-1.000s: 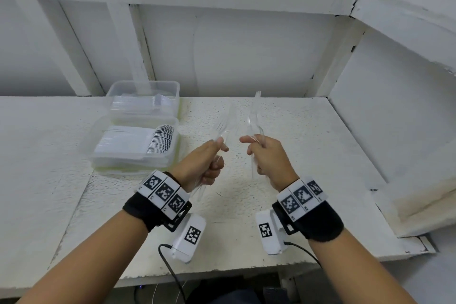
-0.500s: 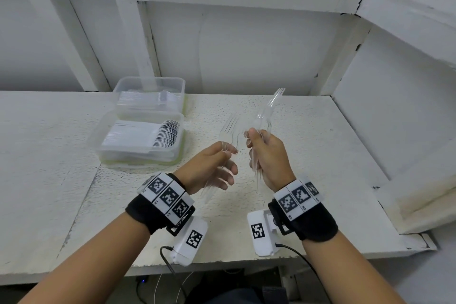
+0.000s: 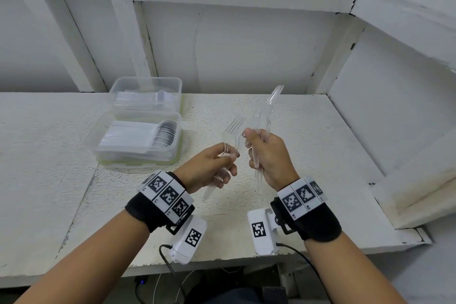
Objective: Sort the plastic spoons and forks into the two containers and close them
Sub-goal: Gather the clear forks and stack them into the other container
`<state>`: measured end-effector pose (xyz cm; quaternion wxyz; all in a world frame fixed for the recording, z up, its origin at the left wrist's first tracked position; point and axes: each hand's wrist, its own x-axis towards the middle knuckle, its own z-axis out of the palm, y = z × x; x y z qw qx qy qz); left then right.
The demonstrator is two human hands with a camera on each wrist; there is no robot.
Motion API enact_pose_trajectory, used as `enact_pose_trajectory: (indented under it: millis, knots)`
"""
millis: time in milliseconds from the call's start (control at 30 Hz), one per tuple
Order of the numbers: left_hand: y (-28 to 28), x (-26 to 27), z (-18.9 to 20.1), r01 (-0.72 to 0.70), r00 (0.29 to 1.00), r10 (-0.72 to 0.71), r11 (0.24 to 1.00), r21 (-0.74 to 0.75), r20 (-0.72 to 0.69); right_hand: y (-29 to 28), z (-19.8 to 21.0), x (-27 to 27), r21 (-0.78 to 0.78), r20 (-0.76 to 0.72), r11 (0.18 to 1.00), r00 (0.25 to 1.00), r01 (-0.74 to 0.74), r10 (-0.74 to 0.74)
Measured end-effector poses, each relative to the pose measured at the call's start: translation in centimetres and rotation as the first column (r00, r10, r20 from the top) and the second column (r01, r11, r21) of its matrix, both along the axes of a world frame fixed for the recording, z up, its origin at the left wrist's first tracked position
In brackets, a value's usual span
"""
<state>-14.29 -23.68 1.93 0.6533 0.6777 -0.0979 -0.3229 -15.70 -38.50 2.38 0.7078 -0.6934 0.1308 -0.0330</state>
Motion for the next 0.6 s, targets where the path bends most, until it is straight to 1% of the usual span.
enact_pose_trajectory:
  millis: [67,133,233,300,367,467,600]
  knots:
    - [-0.2,0.0,-0.1,-0.063,0.998,0.063,0.998,-0.004,0.013,0.0,0.1,0.0,0.015,-0.011,0.999,0.999,0.030,-0.030]
    - [-0.3,-0.1,-0.4,-0.094,0.992,0.092,0.995,0.030,0.083,0.0,0.3,0.0,0.017,-0.018,0.997,0.997,0.082,-0.081]
    - [-0.7,-0.5,-0.8,-0.061,0.966,0.017,0.985,0.163,0.258,0.5,0.3,0.1,0.011,-0.027,0.988,0.987,0.156,-0.156]
    - [-1.1,-0.6,-1.0,-0.053,0.924,-0.064,0.955,0.293,0.376,1.0,0.0,0.3,0.018,-0.039,0.981,0.980,0.195,-0.194]
    - [-1.5,-0.6,-1.2,-0.076,0.880,-0.120,0.919,0.386,0.460,1.6,-0.2,0.5,0.043,-0.047,0.973,0.974,0.225,-0.223]
    - [-1.7,-0.7,-1.3,-0.109,0.845,-0.151,0.891,0.441,0.513,2.4,-0.3,0.8,0.074,-0.043,0.964,0.966,0.257,-0.254]
    - [-1.4,-0.7,-1.3,-0.132,0.852,-0.135,0.879,0.458,0.505,2.9,-0.2,0.8,0.081,-0.040,0.968,0.971,0.238,-0.235]
